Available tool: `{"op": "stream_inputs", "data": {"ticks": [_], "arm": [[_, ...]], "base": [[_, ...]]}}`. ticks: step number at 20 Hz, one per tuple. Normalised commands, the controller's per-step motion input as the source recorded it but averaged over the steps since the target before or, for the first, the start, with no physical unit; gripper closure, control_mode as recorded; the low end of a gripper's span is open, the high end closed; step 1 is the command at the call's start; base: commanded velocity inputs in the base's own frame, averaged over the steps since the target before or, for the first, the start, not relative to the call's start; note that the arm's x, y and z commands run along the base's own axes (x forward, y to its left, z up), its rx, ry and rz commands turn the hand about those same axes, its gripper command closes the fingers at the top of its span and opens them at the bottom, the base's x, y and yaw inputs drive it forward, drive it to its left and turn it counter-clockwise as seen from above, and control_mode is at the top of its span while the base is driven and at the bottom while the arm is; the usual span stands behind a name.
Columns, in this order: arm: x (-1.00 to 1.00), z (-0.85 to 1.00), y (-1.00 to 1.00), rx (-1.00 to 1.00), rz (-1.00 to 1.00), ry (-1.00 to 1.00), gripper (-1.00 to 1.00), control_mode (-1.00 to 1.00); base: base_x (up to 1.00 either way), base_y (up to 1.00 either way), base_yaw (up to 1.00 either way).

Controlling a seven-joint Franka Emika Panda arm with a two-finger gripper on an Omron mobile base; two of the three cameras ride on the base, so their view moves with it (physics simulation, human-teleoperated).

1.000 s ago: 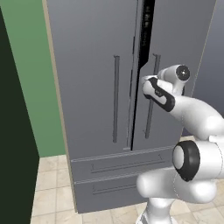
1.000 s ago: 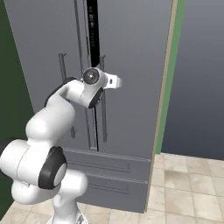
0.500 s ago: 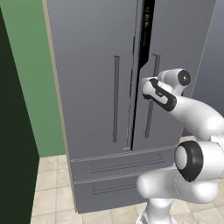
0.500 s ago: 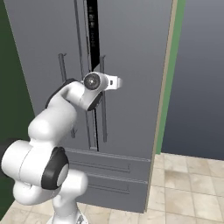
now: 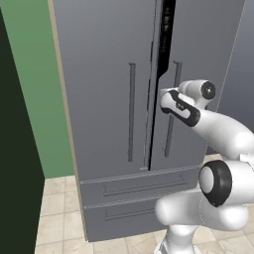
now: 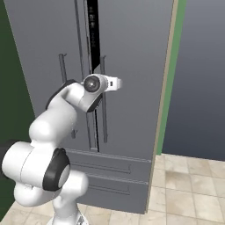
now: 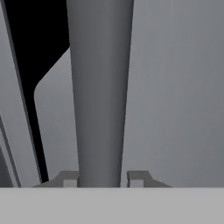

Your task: Open the fridge, remove the pear, lime, and steak, and place them on any counter.

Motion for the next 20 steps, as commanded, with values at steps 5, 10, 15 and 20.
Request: {"op": "stream_inputs", "data": {"ticks": [5, 10, 15, 20], "arm": [[-0.03, 0.00, 0.00, 0.00, 0.00, 0.01, 1.00, -1.00], [-0.24, -0.09, -0.08, 0.00, 0.00, 0.01, 1.00, -1.00], [-0.51, -0.12, -0.40, -0.02, 0.00, 0.05, 1.00, -1.00], [-0.96, -0.17, -0.69, -0.04, 0.01, 0.03, 1.00, -1.00]], "base": [[0.00, 0.00, 0.00], [0.00, 0.00, 0.00], [0.00, 0.00, 0.00], [0.00, 0.00, 0.00]]}}
